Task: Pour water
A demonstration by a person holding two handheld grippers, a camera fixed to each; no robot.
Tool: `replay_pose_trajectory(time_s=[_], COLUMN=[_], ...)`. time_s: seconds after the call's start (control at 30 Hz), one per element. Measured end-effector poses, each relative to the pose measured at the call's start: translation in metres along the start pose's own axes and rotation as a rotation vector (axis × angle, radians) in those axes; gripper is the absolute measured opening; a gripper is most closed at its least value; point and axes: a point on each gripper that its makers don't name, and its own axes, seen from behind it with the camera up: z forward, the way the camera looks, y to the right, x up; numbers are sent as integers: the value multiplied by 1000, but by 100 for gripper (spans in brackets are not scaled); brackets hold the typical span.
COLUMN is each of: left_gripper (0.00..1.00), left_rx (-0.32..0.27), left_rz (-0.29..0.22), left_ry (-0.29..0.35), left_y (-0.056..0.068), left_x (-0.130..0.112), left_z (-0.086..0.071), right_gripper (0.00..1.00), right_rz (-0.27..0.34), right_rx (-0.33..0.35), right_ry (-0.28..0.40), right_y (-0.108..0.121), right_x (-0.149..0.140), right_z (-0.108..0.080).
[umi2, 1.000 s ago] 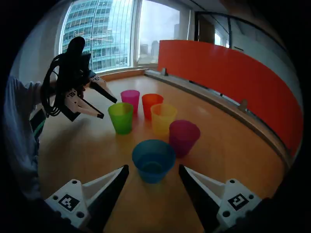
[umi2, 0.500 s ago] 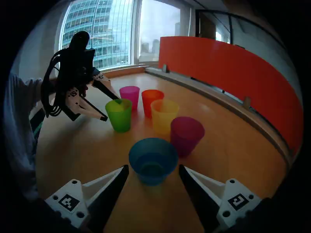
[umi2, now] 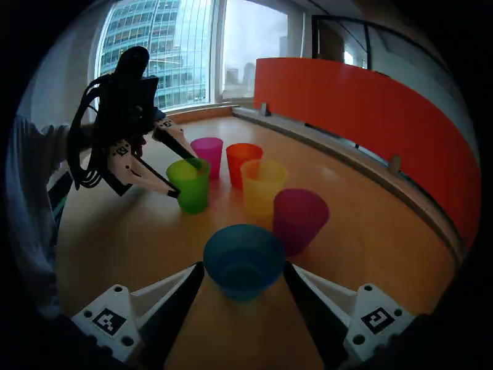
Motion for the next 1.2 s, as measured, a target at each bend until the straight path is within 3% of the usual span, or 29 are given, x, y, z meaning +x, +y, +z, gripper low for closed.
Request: replay_pose_trajectory(time_s=[0.33,0.47,1.0,1.2], left_gripper=[99,89,88,89], left_rx=[-1,1,-9,-8], left_rz=[3,12,16,11], left_ry=[-9,-10,-17,-17], left_y=[1,1,4,4], left_x=[1,1,1,1], left_z=[6,7,7,7], right_gripper=[100,100,100,93], right_rz=[0,-1,6,7], right_rx=[3,4,6,2], right_ry=[2,3,9,10], right_y=[0,0,-3,-2], right_x=[1,1,3,2], right_z=[4,4,12,16])
